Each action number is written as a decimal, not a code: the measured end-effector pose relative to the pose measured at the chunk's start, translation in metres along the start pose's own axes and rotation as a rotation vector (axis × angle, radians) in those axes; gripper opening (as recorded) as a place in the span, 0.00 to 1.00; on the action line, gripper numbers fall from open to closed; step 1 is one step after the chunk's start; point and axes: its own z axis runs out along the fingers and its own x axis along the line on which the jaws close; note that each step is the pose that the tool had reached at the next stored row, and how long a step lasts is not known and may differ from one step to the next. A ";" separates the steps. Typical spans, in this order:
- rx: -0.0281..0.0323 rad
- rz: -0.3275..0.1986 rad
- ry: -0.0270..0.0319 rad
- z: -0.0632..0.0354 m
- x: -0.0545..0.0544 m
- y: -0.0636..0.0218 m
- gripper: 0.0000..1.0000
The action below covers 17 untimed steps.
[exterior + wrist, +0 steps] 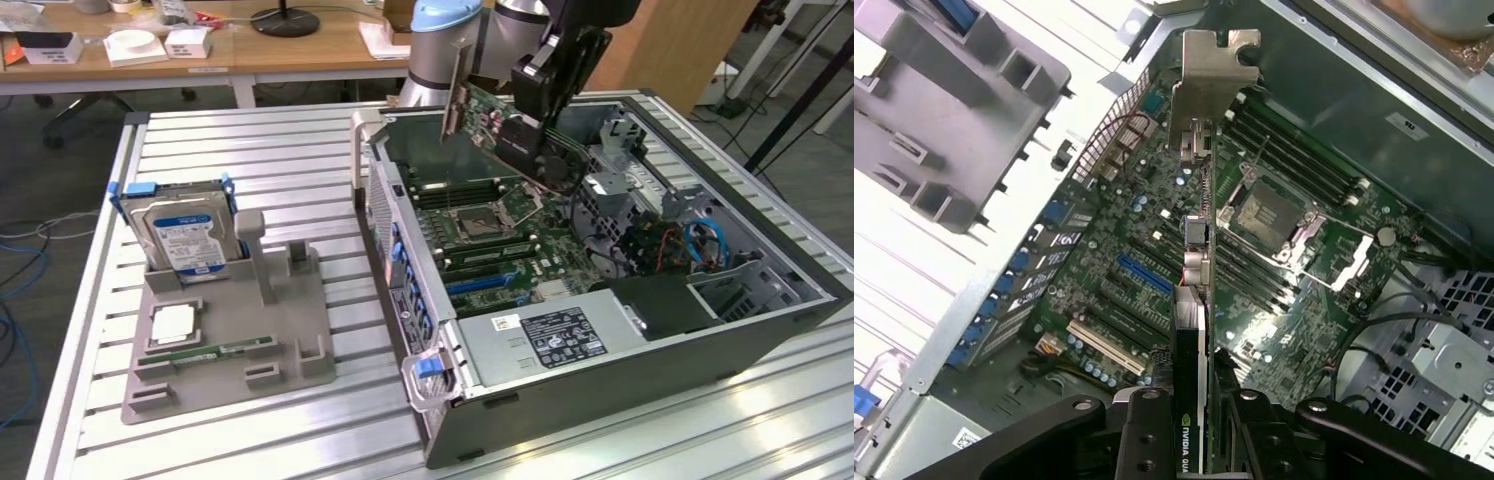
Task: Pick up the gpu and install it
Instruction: 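Insert the gpu into the slot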
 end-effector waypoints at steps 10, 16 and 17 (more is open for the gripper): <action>-0.0001 0.000 -0.0001 0.0001 -0.002 -0.0014 0.26; 0.0000 0.000 0.0000 0.0000 -0.007 -0.0042 0.26; -0.0001 0.000 0.0000 0.0000 -0.007 -0.0047 0.26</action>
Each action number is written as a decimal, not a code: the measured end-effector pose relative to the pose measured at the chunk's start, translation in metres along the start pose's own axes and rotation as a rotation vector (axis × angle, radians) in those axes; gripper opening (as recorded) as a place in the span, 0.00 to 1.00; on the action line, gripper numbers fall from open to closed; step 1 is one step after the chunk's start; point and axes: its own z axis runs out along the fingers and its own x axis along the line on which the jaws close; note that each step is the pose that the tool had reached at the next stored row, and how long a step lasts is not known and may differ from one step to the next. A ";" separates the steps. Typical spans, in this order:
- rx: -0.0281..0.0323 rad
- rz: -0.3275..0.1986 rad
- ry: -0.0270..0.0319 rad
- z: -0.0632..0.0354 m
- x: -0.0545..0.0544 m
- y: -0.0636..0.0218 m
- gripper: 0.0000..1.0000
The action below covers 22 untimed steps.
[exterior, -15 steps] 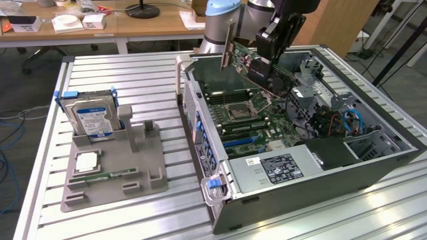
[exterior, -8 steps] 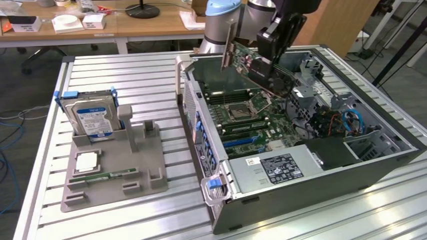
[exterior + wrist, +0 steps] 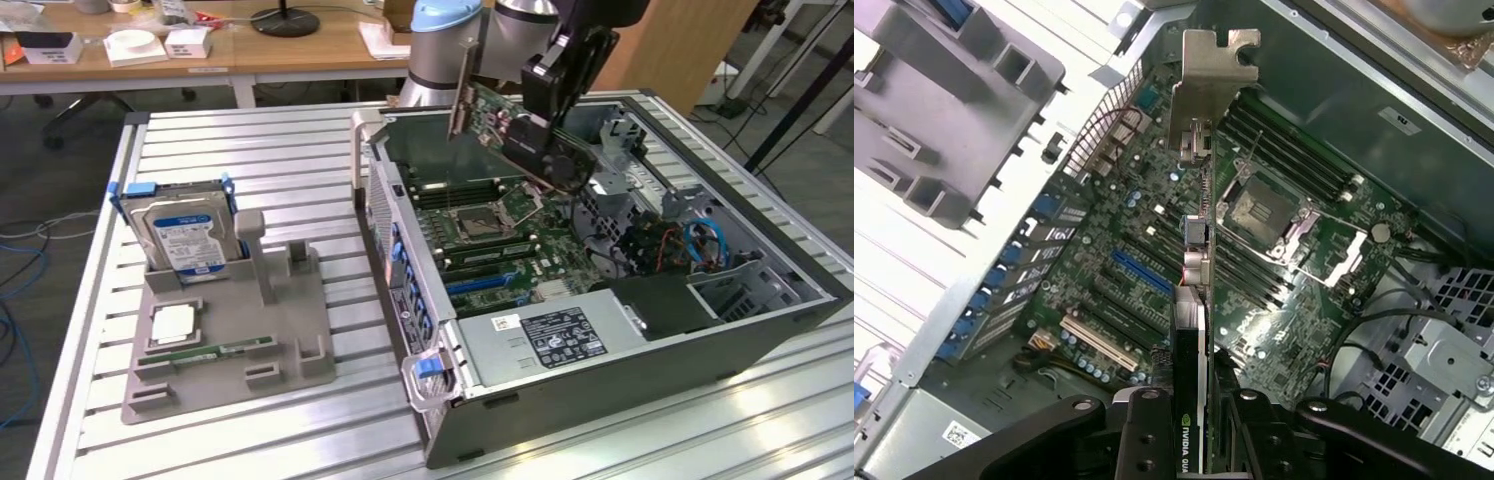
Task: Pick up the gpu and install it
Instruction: 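Insert the gpu into the slot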
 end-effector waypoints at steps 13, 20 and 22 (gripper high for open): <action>0.0000 0.000 0.0000 0.0000 -0.006 -0.0039 0.26; 0.0000 -0.001 0.0000 0.0000 -0.006 -0.0042 0.26; 0.0000 -0.001 0.0001 -0.0001 -0.007 -0.0042 0.26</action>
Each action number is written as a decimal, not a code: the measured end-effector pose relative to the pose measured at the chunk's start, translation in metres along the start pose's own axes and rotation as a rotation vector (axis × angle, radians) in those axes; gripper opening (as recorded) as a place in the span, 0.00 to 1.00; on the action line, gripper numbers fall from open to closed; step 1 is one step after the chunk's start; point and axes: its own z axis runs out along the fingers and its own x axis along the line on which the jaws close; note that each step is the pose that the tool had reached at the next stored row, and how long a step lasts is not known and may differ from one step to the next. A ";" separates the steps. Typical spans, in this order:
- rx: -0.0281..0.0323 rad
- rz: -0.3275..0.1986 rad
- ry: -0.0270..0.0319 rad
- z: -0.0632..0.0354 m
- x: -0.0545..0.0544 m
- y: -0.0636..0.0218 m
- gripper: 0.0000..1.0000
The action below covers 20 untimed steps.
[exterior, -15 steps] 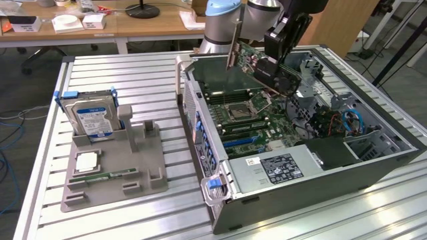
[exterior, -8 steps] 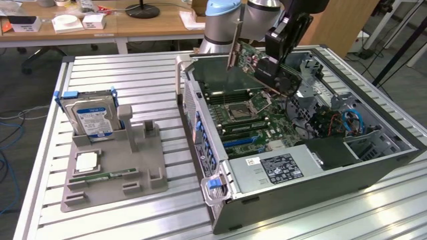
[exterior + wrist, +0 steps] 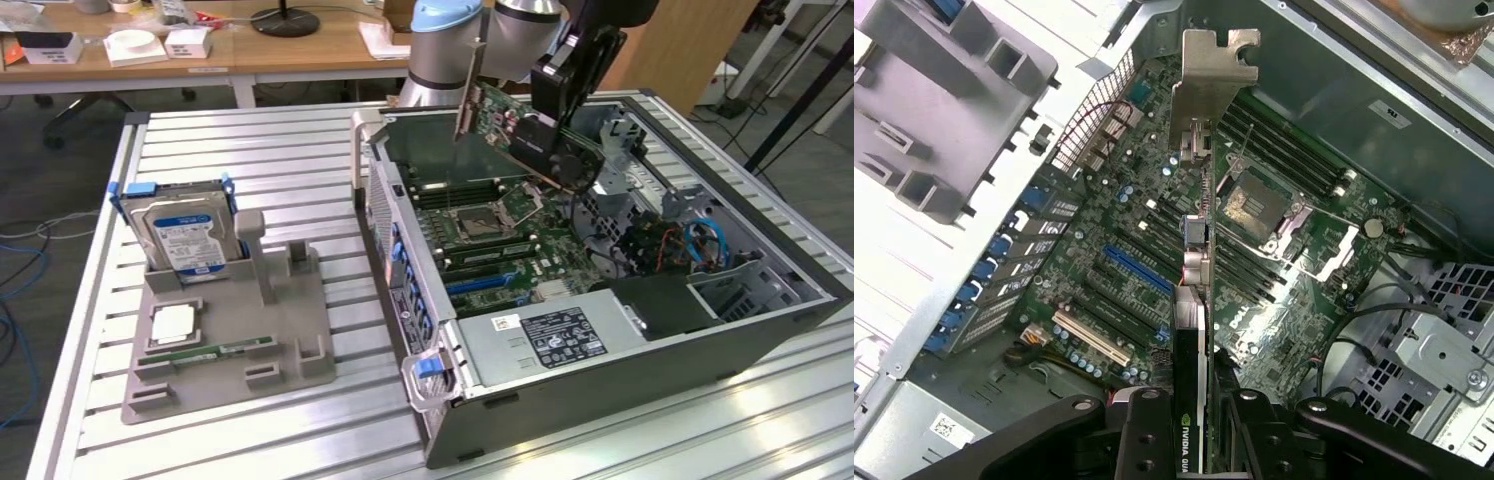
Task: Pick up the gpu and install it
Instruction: 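Insert the gpu into the slot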
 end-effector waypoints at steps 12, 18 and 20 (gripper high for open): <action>-0.0006 -0.022 0.0009 0.0000 0.000 0.0000 0.26; -0.0010 -0.042 0.0018 0.0000 0.000 0.0000 0.26; -0.0012 -0.049 0.0021 0.0000 0.000 0.0000 0.26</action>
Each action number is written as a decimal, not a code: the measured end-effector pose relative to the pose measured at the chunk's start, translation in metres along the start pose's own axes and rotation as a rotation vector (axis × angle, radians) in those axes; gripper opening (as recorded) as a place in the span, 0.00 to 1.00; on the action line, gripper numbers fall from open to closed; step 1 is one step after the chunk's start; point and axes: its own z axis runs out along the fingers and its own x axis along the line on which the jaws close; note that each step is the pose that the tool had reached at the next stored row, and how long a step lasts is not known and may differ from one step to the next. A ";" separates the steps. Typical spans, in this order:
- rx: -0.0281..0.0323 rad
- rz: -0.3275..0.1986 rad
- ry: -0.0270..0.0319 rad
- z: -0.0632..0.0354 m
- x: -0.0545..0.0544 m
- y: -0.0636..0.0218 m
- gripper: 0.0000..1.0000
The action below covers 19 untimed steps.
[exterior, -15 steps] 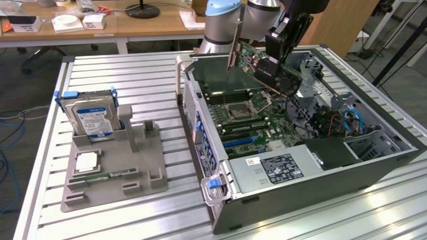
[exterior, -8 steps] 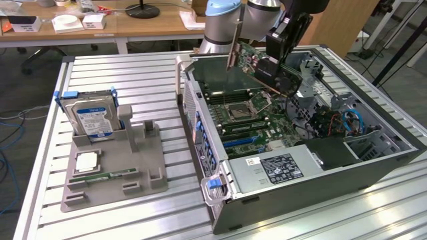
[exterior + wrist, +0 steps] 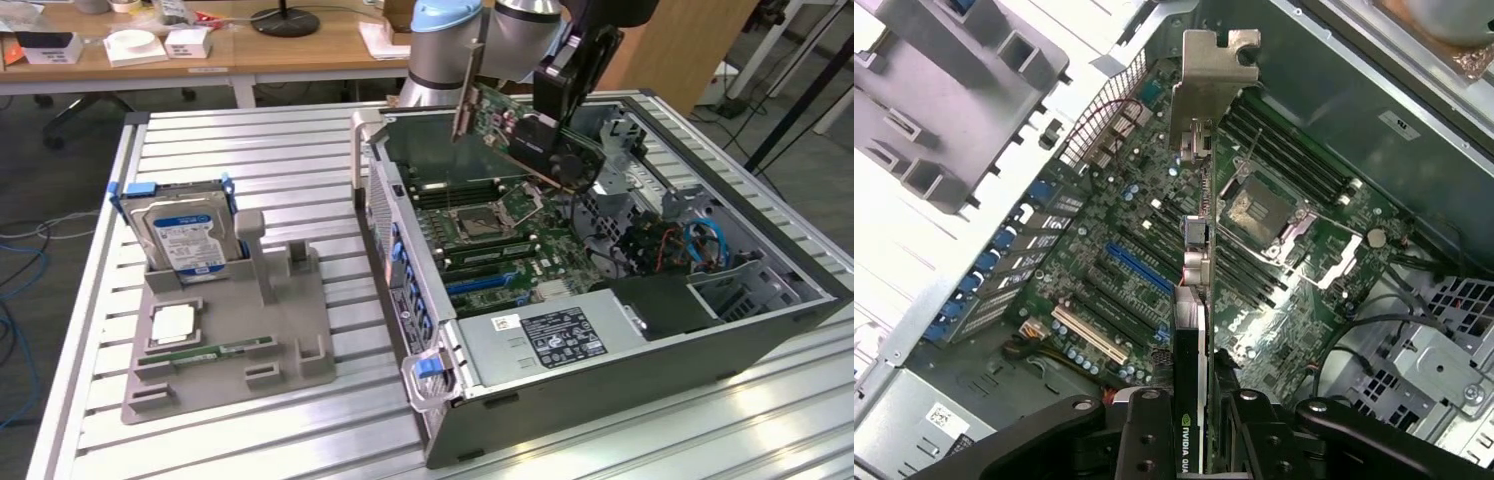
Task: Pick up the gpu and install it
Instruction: 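Insert the gpu into the slot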
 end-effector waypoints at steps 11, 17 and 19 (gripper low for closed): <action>-0.0009 -0.040 0.0017 0.0000 0.000 0.0000 0.26; -0.0014 -0.059 0.0026 0.0000 0.000 0.0000 0.26; -0.0016 -0.065 0.0029 0.0000 0.000 0.0000 0.26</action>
